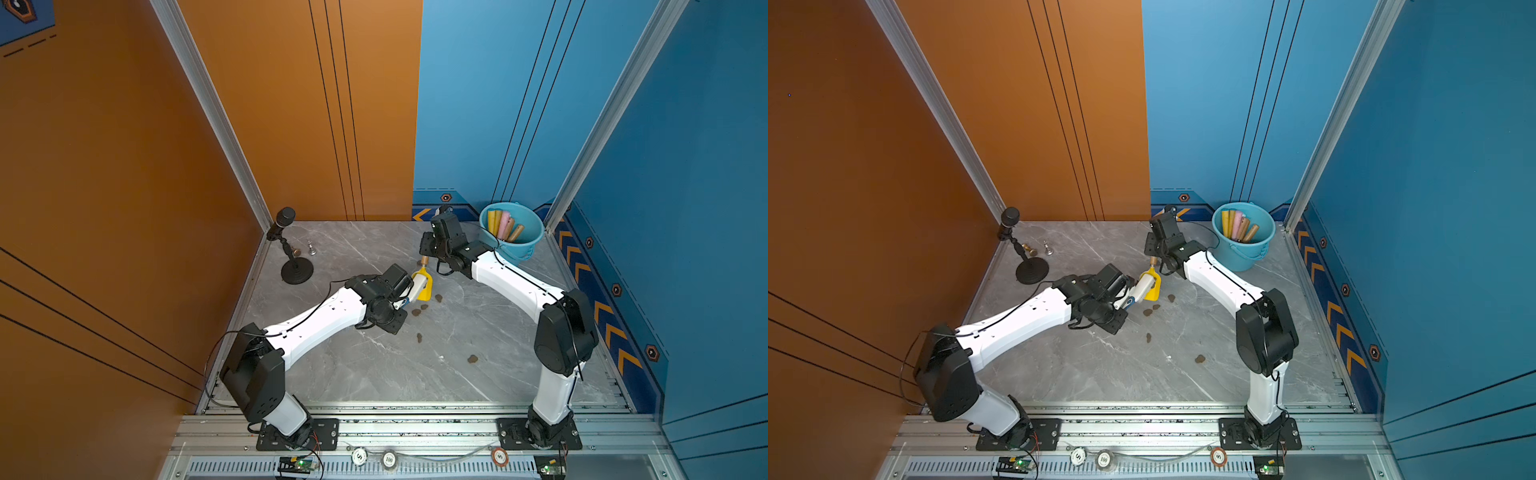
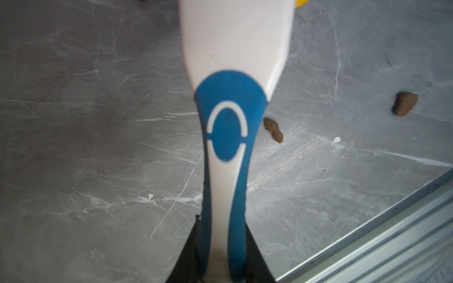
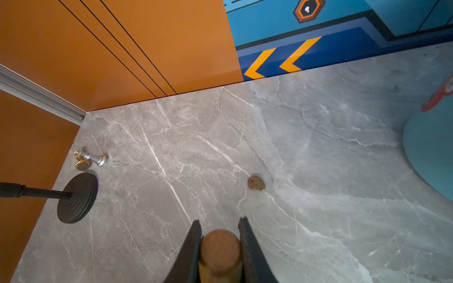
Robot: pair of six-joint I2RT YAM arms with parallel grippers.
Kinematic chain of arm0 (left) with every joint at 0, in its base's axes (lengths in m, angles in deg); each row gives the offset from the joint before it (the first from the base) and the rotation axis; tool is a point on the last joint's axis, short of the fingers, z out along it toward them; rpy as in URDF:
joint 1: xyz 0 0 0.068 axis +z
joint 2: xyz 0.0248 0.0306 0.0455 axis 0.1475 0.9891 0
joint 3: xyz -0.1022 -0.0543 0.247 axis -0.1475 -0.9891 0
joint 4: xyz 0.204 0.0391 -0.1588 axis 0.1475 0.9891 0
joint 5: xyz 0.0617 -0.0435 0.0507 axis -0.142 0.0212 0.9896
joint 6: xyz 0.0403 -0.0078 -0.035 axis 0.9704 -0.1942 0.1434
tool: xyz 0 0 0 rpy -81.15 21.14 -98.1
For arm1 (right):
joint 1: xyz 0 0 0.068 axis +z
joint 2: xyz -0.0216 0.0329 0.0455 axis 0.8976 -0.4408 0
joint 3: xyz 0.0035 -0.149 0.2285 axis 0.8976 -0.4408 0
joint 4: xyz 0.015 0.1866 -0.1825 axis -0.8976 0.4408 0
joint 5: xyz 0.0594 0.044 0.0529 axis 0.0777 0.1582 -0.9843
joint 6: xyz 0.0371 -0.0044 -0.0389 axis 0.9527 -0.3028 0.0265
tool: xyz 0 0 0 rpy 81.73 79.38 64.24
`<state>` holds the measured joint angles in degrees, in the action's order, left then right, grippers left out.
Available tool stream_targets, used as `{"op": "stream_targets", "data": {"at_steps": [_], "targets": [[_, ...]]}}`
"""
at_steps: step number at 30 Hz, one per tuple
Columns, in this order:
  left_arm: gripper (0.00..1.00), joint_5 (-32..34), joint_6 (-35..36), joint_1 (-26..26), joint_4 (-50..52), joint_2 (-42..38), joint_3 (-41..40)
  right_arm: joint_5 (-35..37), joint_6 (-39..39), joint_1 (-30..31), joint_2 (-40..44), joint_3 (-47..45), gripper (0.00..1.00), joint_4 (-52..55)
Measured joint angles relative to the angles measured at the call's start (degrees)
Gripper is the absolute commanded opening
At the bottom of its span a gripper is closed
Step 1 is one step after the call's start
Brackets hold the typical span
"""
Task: Brush the soil off the hand trowel and place it into the bucket
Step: Brush off the soil from the hand trowel.
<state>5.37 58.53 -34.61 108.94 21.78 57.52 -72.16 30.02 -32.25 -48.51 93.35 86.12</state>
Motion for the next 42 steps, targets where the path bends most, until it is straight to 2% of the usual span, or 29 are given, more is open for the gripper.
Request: {"op": "stream_targets", "data": {"at_steps": [9,16,25,33,37,42], "targets": [[0.0,7.54,4.98,-0.5,1.22,6.16,8.07,1.05,-2.91,-0.07,-0.85,1.44,0.09,2.14],[0.0,12.15,7.5,-3.28,2.43,9.38,6.88,3.39,-4.31,-0.04,-0.85,1.49,0.08,2.36],[0.0,13.79,6.84,-6.6,4.83,6.8,3.65,6.84,-6.12,0.0,-0.85,1.7,0.08,2.58],[0.0,14.08,9.55,-3.54,6.69,5.09,6.88,7.89,-6.56,0.2,-0.85,3.08,0.08,2.08],[0.0,15.23,12.35,-1.25,6.47,7.5,9.55,8.33,-6.58,0.68,-0.85,3.08,0.08,2.05],[0.0,15.43,14.08,-0.98,5.55,10.97,10.05,8.94,-6.8,1.03,-0.85,3.08,0.08,2.08]]}}
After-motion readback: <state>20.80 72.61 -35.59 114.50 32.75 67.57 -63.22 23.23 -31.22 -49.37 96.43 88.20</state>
